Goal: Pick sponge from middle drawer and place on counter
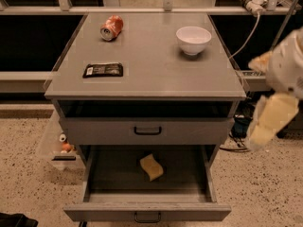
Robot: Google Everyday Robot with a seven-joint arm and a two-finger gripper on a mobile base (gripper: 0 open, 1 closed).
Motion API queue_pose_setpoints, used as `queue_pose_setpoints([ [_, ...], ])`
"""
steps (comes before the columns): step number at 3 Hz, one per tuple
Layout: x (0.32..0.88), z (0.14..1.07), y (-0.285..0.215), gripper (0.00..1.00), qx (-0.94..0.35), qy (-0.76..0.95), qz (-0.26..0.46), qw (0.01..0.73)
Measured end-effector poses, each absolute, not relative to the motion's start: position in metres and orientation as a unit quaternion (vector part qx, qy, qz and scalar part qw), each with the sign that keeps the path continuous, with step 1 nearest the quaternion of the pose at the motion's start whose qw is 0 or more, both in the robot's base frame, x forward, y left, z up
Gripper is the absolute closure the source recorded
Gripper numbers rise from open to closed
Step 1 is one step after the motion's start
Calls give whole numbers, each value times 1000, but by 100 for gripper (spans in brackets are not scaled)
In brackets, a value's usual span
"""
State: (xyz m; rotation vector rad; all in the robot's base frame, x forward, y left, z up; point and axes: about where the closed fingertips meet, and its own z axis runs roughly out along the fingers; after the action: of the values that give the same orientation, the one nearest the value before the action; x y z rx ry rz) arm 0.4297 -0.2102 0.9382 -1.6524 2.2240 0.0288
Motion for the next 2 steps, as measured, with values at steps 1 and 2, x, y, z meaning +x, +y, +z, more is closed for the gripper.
queue_pose_setpoints([
  [1,414,838,-210,0,-509,827,125,204],
  [2,413,713,-205,0,-428,858,215,185],
])
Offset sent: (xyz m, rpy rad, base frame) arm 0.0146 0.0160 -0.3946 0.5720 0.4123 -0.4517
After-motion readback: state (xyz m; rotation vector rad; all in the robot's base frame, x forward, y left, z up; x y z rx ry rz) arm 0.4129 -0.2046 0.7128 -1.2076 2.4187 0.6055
